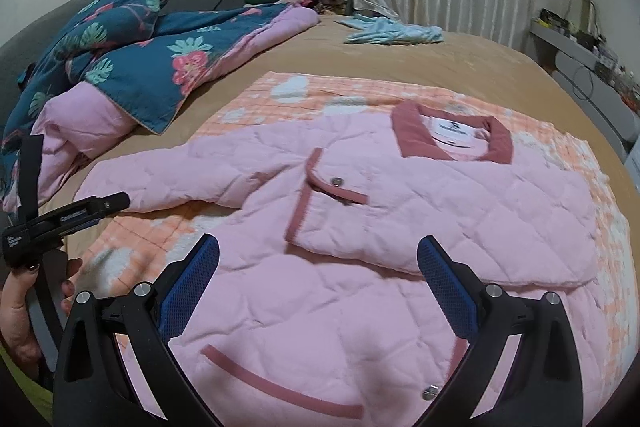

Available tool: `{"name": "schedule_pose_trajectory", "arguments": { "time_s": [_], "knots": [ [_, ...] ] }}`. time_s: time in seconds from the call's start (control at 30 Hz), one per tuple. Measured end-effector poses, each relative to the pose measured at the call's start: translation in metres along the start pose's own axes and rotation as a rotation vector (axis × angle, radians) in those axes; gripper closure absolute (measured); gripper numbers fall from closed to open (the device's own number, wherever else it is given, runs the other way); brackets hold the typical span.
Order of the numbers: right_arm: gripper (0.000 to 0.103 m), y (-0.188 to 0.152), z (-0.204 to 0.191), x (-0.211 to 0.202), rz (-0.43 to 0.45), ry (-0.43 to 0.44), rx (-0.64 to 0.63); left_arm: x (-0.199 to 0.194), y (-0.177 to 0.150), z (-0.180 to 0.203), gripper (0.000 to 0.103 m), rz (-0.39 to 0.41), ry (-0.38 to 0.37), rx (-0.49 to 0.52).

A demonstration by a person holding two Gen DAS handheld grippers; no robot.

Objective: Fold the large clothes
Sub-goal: 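Move the left gripper to the other sleeve's cuff, then close the left gripper on the other sleeve's cuff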

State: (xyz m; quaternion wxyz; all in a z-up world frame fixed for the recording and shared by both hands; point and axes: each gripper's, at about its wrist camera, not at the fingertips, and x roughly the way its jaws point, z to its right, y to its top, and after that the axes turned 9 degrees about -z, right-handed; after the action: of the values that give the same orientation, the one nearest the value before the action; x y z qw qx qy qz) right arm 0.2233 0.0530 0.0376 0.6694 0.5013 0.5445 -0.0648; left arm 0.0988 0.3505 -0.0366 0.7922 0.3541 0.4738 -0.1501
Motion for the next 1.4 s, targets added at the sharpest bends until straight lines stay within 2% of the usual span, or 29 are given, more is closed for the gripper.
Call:
{"name": "schedule_pose_trajectory", "arguments": {
  "time_s": [0.3, 0.43, 0.6, 0.8, 0.97, 1.4],
  "knots": [
    [0.004, 0.016, -0.038, 0.026, -0.026, 0.023, -0.044, 0.008, 0.02, -0.036, 0.009, 0.014, 0.051, -0.122],
    [0.004, 0.024, -0.052, 0.037, -0.041, 0.022, -0.063, 0.013, 0.029, -0.057, 0.009, 0.015, 0.073, -0.207],
    [0.004, 0.033, -0.069, 0.044, -0.045, 0.023, -0.091, 0.017, 0.036, -0.084, 0.009, 0.035, 0.135, -0.299],
    [0.004, 0.032, -0.082, 0.054, -0.053, 0.048, -0.103, 0.036, 0.036, -0.127, 0.009, -0.021, 0.154, -0.478],
    [0.004, 0.03, -0.075, 0.058, -0.053, 0.043, -0.084, 0.039, 0.041, -0.145, 0.009, 0.015, 0.17, -0.529],
    [0.004, 0.026, -0.026, 0.063, -0.049, 0.031, 0.029, 0.038, 0.042, -0.165, 0.009, 0.062, 0.13, -0.648]
  ]
}}
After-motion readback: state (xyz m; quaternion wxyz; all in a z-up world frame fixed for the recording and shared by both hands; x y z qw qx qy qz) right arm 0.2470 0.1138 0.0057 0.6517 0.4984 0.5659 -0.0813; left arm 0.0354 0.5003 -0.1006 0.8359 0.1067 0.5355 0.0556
